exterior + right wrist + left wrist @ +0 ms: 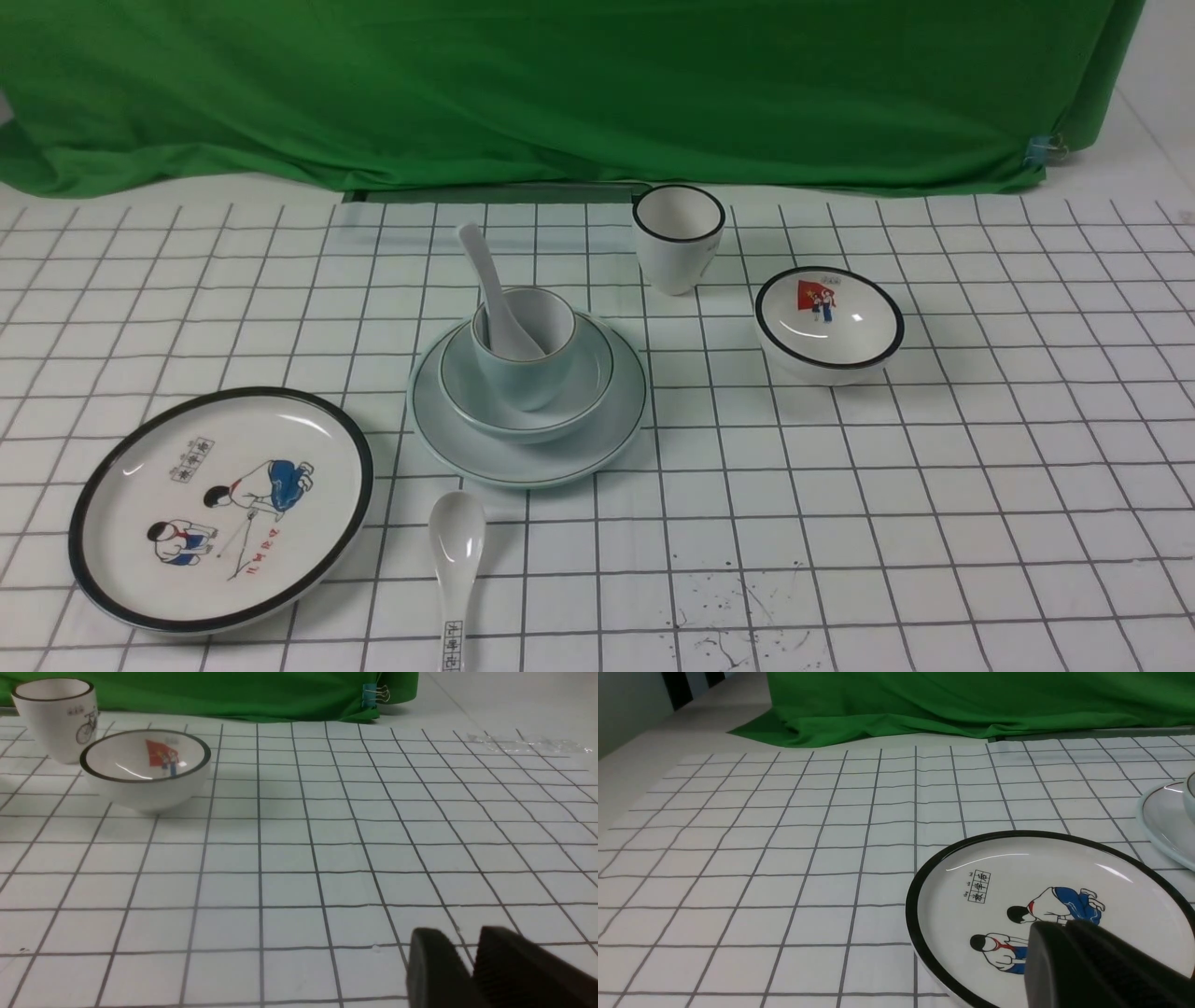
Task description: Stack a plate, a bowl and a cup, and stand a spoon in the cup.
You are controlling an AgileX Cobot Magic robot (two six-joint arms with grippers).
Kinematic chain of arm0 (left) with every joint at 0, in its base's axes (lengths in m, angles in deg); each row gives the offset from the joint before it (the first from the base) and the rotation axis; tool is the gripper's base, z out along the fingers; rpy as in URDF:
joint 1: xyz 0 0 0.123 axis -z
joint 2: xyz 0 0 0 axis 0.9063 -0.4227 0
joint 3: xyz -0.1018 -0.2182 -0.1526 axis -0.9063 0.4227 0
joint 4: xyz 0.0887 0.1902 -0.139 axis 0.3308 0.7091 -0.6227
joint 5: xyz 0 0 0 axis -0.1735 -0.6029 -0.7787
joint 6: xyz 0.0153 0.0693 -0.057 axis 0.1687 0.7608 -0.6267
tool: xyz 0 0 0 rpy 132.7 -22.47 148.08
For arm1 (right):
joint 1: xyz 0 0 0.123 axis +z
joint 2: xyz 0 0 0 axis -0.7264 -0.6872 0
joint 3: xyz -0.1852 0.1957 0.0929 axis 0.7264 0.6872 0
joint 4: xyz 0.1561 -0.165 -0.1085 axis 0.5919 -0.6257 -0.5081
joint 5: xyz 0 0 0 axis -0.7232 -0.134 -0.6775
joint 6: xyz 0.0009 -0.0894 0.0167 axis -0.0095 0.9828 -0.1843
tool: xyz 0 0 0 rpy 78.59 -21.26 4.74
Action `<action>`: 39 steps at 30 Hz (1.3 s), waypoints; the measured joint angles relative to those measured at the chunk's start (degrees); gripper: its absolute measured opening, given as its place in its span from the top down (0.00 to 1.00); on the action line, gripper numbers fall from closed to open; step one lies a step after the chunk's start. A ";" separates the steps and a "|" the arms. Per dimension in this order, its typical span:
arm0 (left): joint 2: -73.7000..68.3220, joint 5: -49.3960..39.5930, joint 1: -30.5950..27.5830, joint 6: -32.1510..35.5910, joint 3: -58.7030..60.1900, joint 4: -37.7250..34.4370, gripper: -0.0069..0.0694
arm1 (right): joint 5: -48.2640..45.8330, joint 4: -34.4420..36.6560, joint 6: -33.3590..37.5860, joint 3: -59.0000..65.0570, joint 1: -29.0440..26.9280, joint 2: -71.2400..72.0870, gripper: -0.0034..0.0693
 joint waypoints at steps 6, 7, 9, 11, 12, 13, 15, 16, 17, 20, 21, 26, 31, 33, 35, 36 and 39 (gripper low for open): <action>0.00 0.00 0.00 0.00 0.00 0.00 0.95 | 0.00 0.00 0.00 0.00 0.00 0.00 0.67; 0.00 0.00 0.00 0.00 0.00 0.00 0.95 | 0.00 0.00 0.00 0.00 0.00 0.00 0.67; 0.00 0.00 -0.05 0.00 0.00 0.00 0.95 | 0.00 0.00 0.00 0.00 0.00 0.00 0.66; 0.00 0.00 -0.05 0.00 0.00 0.00 0.95 | 0.00 0.00 0.00 0.00 0.00 0.00 0.65; 0.00 0.00 -0.05 0.00 0.00 0.00 0.95 | 0.00 0.00 0.00 0.00 0.00 0.00 0.65; 0.00 0.00 -0.05 0.00 0.00 0.00 0.95 | 0.00 0.00 0.00 0.00 0.00 0.00 0.65; 0.00 0.00 -0.05 0.00 0.00 0.00 0.95 | 0.00 0.00 0.00 0.00 0.00 0.00 0.64; 0.00 0.00 -0.05 0.00 0.00 0.00 0.95 | 0.00 0.00 0.00 0.00 0.00 0.00 0.64; 0.00 0.00 -0.05 0.00 0.00 0.00 0.95 | 0.00 0.00 0.00 0.00 0.00 0.00 0.64; 0.00 0.00 -0.05 0.00 0.00 0.00 0.95 | 0.00 0.00 0.00 0.00 0.00 0.00 0.63; 0.00 0.00 -0.05 0.00 0.00 0.00 0.95 | 0.00 0.00 0.00 0.00 0.00 0.00 0.63; 0.00 0.00 -0.05 0.07 0.00 0.00 0.95 | 0.00 0.00 0.00 0.00 0.00 0.00 0.63; 0.00 0.00 -0.06 0.07 0.00 0.00 0.95 | 0.00 0.00 0.00 0.00 0.00 0.00 0.62; 0.00 0.00 -0.06 0.07 0.00 0.00 0.95 | 0.00 0.00 0.00 0.00 0.00 0.00 0.62; 0.00 0.00 -0.06 0.07 0.00 0.00 0.95 | 0.00 0.00 0.00 0.00 0.00 0.00 0.62; 0.00 0.00 -0.06 0.07 0.00 0.00 0.95 | 0.00 0.00 0.00 0.00 0.00 0.00 0.62; 0.00 0.00 -0.06 0.07 0.00 0.00 0.95 | 0.00 0.00 0.00 0.00 0.00 0.00 0.62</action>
